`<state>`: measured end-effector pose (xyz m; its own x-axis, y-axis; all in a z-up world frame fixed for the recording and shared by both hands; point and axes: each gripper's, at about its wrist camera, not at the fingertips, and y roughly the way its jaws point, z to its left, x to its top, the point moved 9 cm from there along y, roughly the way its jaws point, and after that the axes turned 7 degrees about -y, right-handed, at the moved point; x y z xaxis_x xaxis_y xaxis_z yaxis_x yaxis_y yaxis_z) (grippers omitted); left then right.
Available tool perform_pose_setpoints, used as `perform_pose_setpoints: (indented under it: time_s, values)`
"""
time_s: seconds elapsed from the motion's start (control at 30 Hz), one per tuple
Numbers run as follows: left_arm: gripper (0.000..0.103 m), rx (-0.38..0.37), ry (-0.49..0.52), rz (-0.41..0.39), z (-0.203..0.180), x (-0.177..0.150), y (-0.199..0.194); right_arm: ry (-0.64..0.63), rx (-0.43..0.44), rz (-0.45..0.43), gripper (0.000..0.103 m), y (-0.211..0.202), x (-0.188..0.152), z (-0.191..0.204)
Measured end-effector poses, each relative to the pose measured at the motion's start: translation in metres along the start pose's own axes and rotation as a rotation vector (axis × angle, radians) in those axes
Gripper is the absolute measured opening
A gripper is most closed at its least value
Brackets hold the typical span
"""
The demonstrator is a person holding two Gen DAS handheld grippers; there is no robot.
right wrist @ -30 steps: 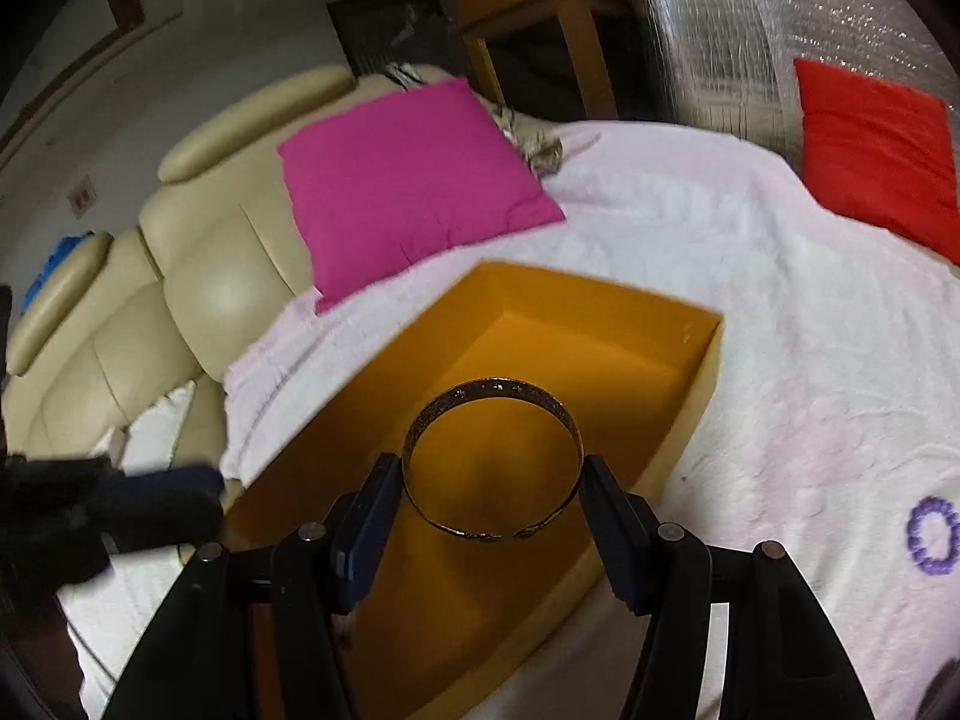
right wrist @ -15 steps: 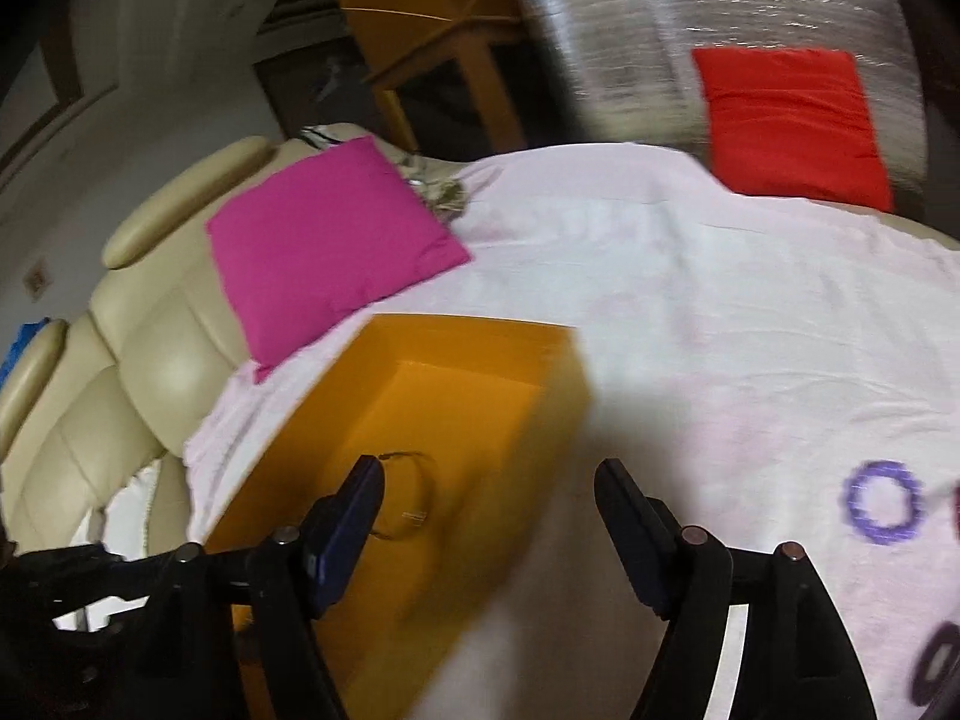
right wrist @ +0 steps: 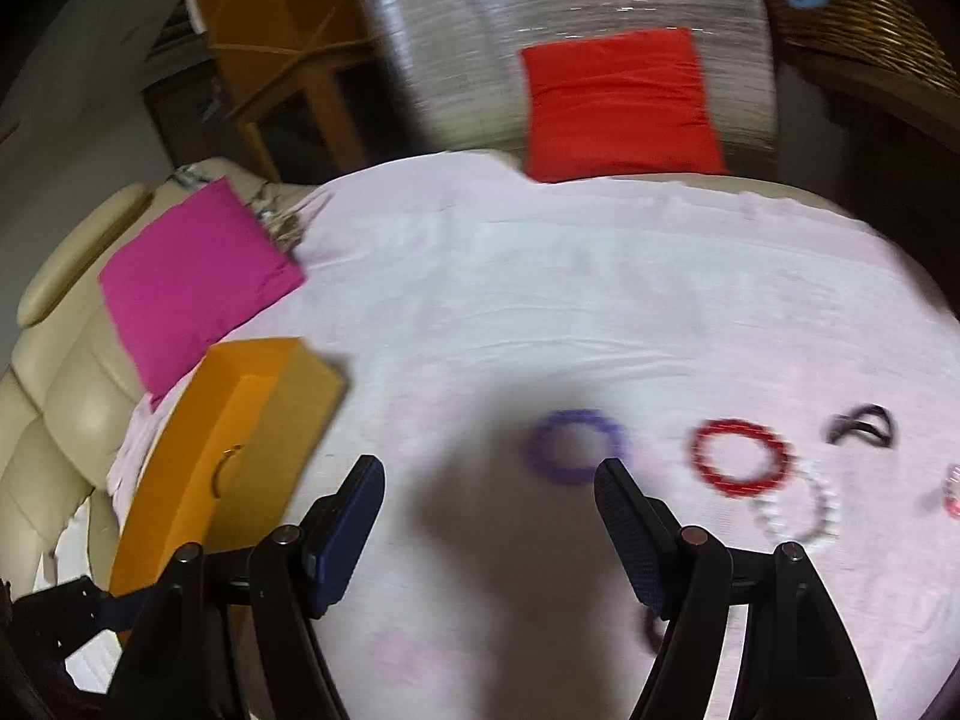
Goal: Organize jewelry
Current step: 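Carry watch and bangle into the orange box and open both grippers, then grasp the black rubber ring with the left gripper while the right grasps the pink crystal bracelet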
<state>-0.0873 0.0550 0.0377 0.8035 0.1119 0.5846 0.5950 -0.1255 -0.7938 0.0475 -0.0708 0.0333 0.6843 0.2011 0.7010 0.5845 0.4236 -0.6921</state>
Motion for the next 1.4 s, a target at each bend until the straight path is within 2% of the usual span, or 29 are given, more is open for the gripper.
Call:
perform_pose_setpoints:
  time_s: [0.2, 0.43, 0.63, 0.9, 1.1, 1.23, 1.4]
  values:
    - [0.052, -0.021, 0.063, 0.034, -0.038, -0.011, 0.01, 0.09, -0.058, 0.015, 0.076, -0.022, -0.011, -0.059]
    - [0.063, -0.028, 0.098, 0.073, -0.065, -0.018, 0.028, 0.179, -0.104, 0.01, 0.076, -0.049, -0.024, -0.117]
    - [0.065, -0.038, 0.16, 0.079, -0.095, -0.015, 0.048, 0.289, -0.118, 0.0, 0.076, -0.072, -0.035, -0.171]
    - [0.065, -0.108, 0.198, 0.062, -0.134, -0.007, 0.078, 0.512, -0.091, -0.02, 0.071, -0.095, -0.049, -0.244]
    - [0.065, -0.182, 0.201, 0.044, -0.156, -0.004, 0.105, 0.646, -0.089, -0.023, 0.064, -0.101, -0.064, -0.293]
    - [0.065, -0.221, 0.209, 0.031, -0.166, -0.004, 0.119, 0.737, -0.074, -0.001, 0.058, -0.09, -0.078, -0.316]
    - [0.065, -0.254, 0.202, 0.032, -0.169, -0.002, 0.128, 0.743, -0.109, 0.032, 0.053, -0.072, -0.082, -0.329]
